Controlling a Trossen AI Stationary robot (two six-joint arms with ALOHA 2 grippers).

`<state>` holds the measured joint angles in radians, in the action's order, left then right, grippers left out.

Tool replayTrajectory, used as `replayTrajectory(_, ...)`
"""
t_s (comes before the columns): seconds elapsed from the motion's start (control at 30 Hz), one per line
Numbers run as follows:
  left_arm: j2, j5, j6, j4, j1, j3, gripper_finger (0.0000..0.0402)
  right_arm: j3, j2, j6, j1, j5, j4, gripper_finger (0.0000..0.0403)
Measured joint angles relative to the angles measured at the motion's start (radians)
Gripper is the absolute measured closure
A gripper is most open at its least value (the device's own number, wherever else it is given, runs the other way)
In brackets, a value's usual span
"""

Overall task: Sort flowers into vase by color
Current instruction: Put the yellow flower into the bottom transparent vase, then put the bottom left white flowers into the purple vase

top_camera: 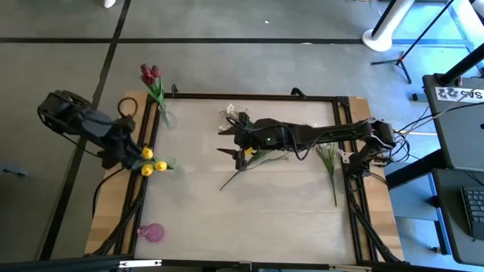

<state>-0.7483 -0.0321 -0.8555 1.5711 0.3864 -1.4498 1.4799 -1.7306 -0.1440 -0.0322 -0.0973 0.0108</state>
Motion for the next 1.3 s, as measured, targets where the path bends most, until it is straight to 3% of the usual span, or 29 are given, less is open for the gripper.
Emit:
replayTrajectory(0.17, 0.003, -0.062, 0.043, 0.000, 0.000, -0.100, 0.0292, 0.000, 0.004, 0.000, -0.001, 0.000, 0.028, 0.0155)
replayTrajectory(0.4, 0.003, -0.349, 0.254, -0.154, 0.000, -0.142, 0.0292, 0.000, 0.034, 0.005, -0.001, 0.000, 0.052, 0.0155)
replayTrajectory(0.67, -0.041, -0.531, 0.521, -0.539, 0.000, 0.007, 0.0292, 0.000, 0.074, 0.008, -0.001, -0.004, 0.105, 0.0155)
replayTrajectory(0.83, -0.106, -0.664, 0.550, -0.673, -0.033, 0.147, 0.0292, 0.000, 0.091, 0.013, -0.017, -0.036, 0.181, 0.0155)
replayTrajectory(0.93, -0.153, -0.648, 0.548, -0.775, -0.086, 0.226, 0.0291, 0.000, 0.122, -0.004, -0.051, -0.142, 0.236, 0.0155)
replayTrajectory(1.07, -0.231, -0.527, 0.554, -0.922, -0.179, 0.297, 0.0291, 0.000, 0.158, -0.018, -0.103, -0.245, 0.322, 0.0155)
replayTrajectory(1.3, -0.431, -0.367, 0.562, -1.015, -0.351, 0.321, 0.0255, 0.000, 0.196, 0.036, -0.160, -0.357, 0.511, 0.0155)
